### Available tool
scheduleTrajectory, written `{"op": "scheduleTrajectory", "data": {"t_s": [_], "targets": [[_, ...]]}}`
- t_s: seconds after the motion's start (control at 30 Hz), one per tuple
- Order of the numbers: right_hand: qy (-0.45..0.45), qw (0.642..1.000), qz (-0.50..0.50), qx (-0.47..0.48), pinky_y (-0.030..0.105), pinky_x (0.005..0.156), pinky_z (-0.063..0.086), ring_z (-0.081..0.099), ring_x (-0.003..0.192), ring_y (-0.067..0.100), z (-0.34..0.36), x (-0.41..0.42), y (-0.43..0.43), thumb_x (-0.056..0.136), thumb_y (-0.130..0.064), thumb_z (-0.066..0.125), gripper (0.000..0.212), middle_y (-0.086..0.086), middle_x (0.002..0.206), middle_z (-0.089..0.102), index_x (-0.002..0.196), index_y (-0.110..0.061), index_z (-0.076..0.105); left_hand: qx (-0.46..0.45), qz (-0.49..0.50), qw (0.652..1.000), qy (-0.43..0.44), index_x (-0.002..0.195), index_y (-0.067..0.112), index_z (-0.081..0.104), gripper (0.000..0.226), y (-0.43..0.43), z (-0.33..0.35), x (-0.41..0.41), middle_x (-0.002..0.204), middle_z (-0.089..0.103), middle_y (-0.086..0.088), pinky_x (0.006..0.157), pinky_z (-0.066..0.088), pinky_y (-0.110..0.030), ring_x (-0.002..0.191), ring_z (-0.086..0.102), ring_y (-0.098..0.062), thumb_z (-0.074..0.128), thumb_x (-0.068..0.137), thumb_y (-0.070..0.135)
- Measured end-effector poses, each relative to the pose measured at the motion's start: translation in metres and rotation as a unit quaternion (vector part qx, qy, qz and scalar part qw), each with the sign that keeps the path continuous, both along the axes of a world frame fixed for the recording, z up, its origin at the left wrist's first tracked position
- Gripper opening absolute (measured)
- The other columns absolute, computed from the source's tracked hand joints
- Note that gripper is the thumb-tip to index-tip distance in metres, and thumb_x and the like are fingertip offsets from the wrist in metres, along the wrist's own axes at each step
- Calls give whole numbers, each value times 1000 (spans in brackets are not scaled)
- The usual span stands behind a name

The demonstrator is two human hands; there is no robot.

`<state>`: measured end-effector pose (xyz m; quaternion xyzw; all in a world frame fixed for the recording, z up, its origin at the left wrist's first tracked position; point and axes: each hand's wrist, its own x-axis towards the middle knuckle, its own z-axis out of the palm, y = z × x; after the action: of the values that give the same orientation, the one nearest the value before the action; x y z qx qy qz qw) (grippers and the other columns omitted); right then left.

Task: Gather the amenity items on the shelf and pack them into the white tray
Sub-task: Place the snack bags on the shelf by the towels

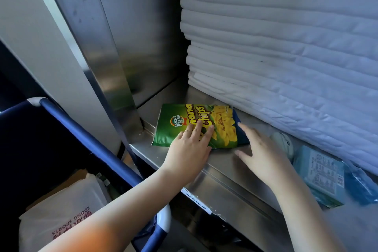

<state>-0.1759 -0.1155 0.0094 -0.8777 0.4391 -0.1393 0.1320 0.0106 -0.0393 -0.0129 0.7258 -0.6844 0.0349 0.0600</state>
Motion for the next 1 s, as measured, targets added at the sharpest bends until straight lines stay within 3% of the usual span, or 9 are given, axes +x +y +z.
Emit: {"op": "scheduleTrajectory", "data": {"t_s": [0.07,0.17,0.23,0.33,0.43,0.53,0.73,0.9,1.0], "targets": [[-40,998,48,-1,18,92,36,44,125,12,1,5,6,83,-27,69,71,-7,142,43,144,-30,31,-29,-18,999,8,145,18,31,56,1,7,-3,146,36,-16,101,38,-41,129,40,-33,45,95,39],[-19,995,94,-20,30,102,39,29,135,10,-1,17,12,85,-20,66,68,-13,148,33,143,-33,34,-103,-85,991,14,123,13,61,50,6,8,3,122,62,-15,81,55,-38,105,62,-31,73,77,29],[-17,996,85,-24,30,103,38,29,136,12,-4,20,10,86,-17,65,60,-13,149,32,140,-30,41,-113,-130,985,30,122,13,62,51,10,7,13,124,61,-12,85,54,-41,108,62,-30,75,75,24],[-58,997,44,-18,21,93,38,39,130,11,-9,19,6,87,-15,65,48,-13,146,37,131,-28,52,-111,-165,980,29,125,15,60,52,17,5,35,130,58,-7,97,46,-44,119,56,-26,75,76,22],[-63,998,7,-16,27,84,45,47,124,16,-13,15,2,85,-15,67,44,-12,146,40,125,-25,56,-106,-160,981,9,129,16,56,52,20,3,47,135,53,-5,102,39,-48,128,46,-28,72,81,27],[-59,998,-12,-9,26,75,43,56,112,20,-15,13,-2,82,-13,69,44,-11,145,41,122,-24,56,-106,-174,979,10,129,15,57,48,16,2,40,134,54,-7,99,43,-49,126,47,-32,70,83,22],[-33,999,-7,-2,24,70,35,62,94,25,-11,17,-8,79,-14,73,40,-8,141,44,115,-19,58,-123,-162,979,17,128,15,57,46,13,-3,32,133,55,-7,96,46,-47,122,51,-34,69,84,22],[-54,998,28,20,31,81,48,59,106,20,-6,29,-15,78,-9,73,39,-8,139,45,114,-17,59,-144,-116,983,-6,124,16,61,52,17,-11,32,127,60,-7,90,51,-44,117,56,-32,77,76,25],[-57,997,42,37,35,77,50,62,94,17,-4,44,-25,78,-10,73,38,-14,138,44,111,-23,58,-132,-68,989,8,127,16,59,51,20,-14,35,129,58,-8,93,49,-45,119,54,-33,74,79,25]]}}
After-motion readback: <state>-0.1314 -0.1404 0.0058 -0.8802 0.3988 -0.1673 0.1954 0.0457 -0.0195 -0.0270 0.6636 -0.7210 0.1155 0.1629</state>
